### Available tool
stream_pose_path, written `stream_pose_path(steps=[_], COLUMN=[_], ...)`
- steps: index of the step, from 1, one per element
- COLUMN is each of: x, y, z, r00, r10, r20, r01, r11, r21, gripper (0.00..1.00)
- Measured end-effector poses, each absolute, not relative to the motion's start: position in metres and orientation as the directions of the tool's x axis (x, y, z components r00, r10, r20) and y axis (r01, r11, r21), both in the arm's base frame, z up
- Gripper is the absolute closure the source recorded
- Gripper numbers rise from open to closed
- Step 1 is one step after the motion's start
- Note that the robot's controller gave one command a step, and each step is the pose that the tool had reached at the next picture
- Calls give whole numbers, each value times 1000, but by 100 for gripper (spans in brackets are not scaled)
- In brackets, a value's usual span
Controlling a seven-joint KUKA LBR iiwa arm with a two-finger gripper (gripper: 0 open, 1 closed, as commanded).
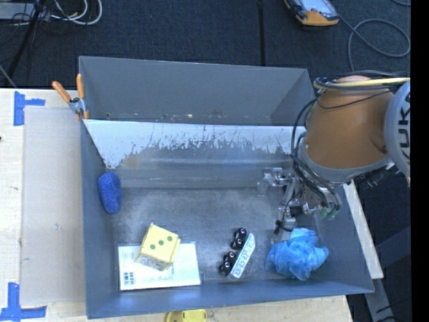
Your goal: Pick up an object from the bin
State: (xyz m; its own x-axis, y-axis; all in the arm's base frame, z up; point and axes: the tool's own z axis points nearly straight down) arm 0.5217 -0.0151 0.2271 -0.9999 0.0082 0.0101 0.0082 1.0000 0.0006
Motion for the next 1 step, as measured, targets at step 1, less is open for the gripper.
stream_pose_path(steps=[1], x=[523], y=[-15], z=[231], r00=[-1000], r10=[8], r20=[2], r01=[8], r11=[1000], r21=[1], gripper=[0])
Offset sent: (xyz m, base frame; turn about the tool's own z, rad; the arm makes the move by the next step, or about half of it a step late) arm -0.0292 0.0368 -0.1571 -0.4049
